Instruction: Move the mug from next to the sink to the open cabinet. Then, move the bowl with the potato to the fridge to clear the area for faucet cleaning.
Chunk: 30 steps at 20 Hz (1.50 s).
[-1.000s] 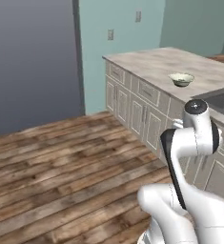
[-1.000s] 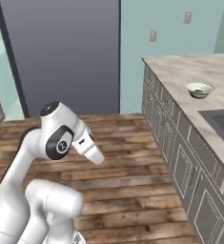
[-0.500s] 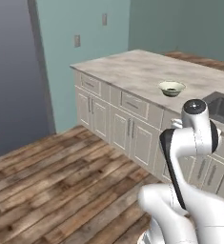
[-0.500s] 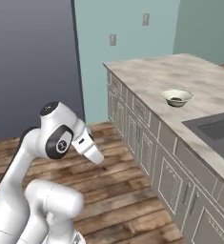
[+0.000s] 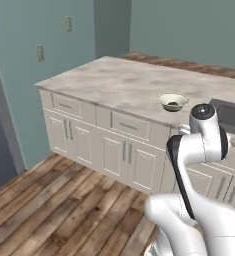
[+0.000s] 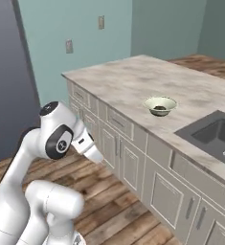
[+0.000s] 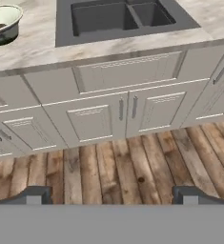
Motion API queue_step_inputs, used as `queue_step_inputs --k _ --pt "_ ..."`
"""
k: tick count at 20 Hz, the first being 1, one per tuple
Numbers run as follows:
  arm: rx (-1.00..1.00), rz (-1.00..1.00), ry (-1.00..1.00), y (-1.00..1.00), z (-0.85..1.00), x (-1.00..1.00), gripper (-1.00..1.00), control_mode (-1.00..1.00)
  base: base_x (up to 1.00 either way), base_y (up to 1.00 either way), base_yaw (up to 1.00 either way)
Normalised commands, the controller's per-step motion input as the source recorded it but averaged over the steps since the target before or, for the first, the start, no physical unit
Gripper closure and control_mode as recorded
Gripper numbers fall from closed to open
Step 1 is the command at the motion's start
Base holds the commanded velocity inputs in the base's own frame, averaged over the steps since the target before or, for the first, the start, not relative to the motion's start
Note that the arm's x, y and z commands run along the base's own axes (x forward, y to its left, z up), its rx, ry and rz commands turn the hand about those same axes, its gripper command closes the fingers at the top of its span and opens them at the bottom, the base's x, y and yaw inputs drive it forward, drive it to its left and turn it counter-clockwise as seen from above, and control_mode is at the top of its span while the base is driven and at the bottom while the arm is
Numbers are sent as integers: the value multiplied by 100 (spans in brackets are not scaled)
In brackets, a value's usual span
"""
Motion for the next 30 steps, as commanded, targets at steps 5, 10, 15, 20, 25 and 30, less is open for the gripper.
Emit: queue_step_inputs --k 5,10,15,20,25,30 --pt "0 0 0 0 0 0 -100 100 100 32 -56" --pt "0 0 0 0 0 0 -100 100 100 25 -48" --pt "0 0 0 0 0 0 -100 100 100 0 -21" --pt "0 0 0 0 0 0 -100 100 89 0 -15" --pt "0 0 1 -6 0 23 -100 -100 39 -1 -4" --pt "12 8 13 -27 0 50 -100 -100 0 0 0"
